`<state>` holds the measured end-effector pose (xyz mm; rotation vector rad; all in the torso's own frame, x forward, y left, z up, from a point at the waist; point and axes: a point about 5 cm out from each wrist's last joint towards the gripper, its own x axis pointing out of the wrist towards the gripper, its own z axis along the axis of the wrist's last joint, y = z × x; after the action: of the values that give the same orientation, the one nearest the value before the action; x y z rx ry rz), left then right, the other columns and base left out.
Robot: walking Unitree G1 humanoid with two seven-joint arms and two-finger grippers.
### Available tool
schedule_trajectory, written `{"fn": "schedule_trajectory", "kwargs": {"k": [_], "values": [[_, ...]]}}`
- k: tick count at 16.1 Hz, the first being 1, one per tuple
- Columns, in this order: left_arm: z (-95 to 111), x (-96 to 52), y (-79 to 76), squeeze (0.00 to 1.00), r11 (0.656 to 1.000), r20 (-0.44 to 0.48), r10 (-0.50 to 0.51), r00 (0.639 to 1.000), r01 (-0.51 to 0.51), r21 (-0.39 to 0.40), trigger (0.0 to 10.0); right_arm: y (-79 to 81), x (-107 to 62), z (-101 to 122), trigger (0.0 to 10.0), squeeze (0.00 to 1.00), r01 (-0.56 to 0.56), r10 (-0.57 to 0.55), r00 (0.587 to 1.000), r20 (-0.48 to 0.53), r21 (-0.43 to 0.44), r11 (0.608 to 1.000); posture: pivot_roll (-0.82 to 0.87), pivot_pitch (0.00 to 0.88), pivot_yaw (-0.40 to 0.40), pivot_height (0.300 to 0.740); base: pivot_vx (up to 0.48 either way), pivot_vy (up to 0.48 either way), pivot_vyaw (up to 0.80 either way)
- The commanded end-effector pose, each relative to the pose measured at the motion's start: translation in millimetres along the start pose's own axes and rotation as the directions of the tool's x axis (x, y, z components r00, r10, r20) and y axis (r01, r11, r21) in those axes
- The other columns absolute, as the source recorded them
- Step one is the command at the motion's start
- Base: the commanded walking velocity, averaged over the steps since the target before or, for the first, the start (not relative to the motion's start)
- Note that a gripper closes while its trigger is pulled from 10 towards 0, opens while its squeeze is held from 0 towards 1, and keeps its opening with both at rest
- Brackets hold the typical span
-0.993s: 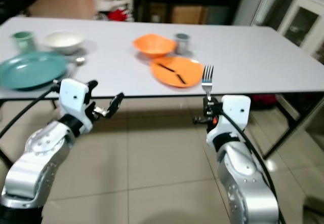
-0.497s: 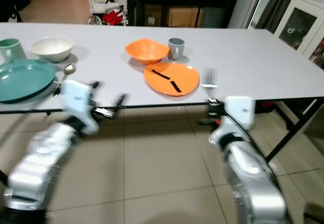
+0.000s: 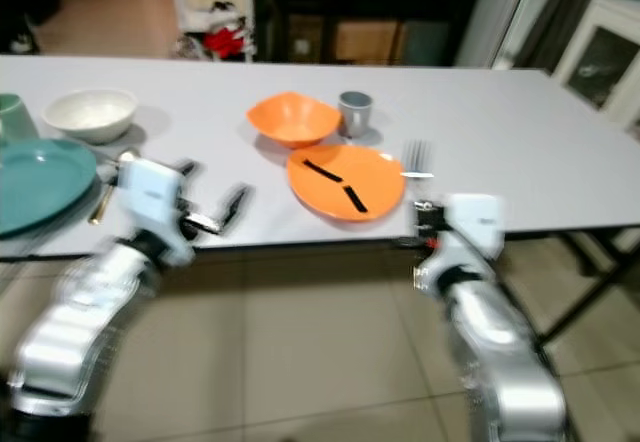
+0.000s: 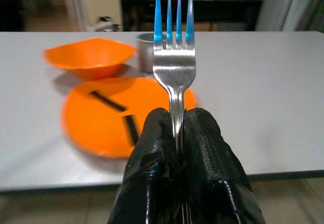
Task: Setting the table
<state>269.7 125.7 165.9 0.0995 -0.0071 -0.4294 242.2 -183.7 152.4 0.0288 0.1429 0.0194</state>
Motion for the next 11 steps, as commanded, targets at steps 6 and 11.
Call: {"fn": "schedule_trajectory", "kwargs": {"k": [6, 11], "values": [[1.6, -2.0, 6.8, 0.0, 0.999, -0.001, 0.021, 1.0, -0.021, 0.026, 10.0, 4.8, 5.3, 5.7, 10.0, 0.0, -0.025, 0.024, 0.999, 0.023, 0.008, 1.0, -0.02, 0.0, -0.049, 0.74, 0.414, 0.0, 0.0], [2.0, 0.0, 4.3, 0.0, 0.999, -0.001, -0.021, 1.0, 0.021, 0.025, 10.0, 2.5, 5.3, 2.2, 10.0, 0.0, -0.009, 0.009, 1.0, -0.006, 0.006, 1.0, -0.02, 0.0, -0.041, 0.74, 0.4, 0.0, 0.0]]}}
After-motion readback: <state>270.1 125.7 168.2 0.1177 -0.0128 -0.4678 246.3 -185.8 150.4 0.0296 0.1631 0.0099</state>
